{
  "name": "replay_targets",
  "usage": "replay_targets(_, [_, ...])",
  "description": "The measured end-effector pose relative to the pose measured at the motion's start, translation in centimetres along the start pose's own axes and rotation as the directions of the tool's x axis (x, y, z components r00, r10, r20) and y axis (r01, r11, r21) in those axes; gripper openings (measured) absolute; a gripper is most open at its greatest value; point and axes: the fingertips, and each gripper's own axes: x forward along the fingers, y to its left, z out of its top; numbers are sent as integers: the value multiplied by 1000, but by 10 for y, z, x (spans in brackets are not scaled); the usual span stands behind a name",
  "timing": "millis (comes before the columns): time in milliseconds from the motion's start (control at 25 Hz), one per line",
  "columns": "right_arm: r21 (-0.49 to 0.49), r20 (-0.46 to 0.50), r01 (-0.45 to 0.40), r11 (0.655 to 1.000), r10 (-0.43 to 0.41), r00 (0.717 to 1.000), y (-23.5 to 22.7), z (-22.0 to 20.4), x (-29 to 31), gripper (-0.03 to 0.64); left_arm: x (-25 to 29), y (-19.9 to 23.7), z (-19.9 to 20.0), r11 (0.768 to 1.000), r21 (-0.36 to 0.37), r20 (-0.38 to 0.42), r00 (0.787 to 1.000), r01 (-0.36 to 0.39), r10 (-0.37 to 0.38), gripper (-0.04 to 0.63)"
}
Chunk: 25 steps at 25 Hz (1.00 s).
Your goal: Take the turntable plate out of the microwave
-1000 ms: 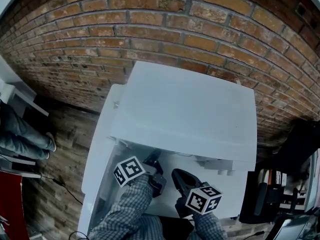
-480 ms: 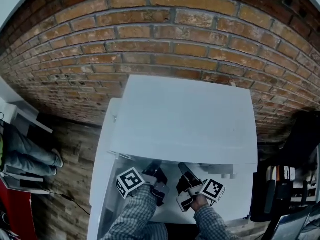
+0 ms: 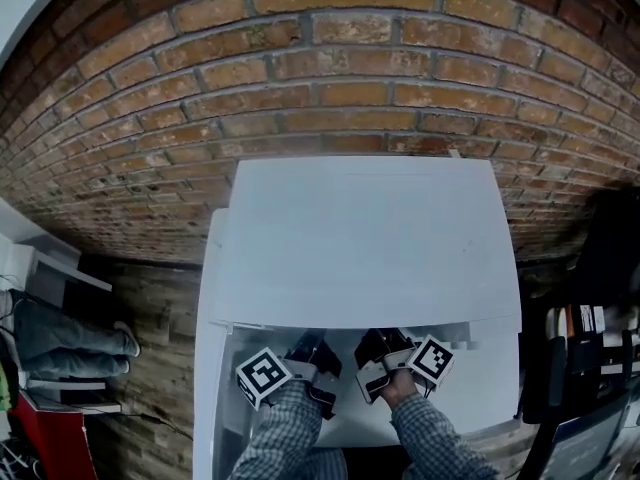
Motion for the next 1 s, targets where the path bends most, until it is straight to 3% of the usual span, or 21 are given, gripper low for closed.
replay_targets(80, [8,26,39,999,-39,999,-6,2,-1,60,3,-3,0,1000,3,0,1000,26,-26,37])
replay_targets(280, [56,15,44,997,-45,999,-7,1,-1,46,1,7,0,999,36,-8,999,-38,39,37])
replay_targets(480, [65,-29,34,997,-32,999,-5,-2,0,46,5,8,4,997,71,14,1000,-23,22,37])
replay_targets(680, [80,-45,20,997,-17,999,-4,-6,1,44,18,-4,13,995,80,44,997,67,-71,37])
replay_targets(840, [81,-60,13,997,-8,998,-3,-9,2,46,22,5,22,997,63,84,996,35,-41,37])
replay_targets(1000, [77,-72,10,997,-4,997,-2,-10,1,46,34,-2,31,993,39,121,986,113,-117,37])
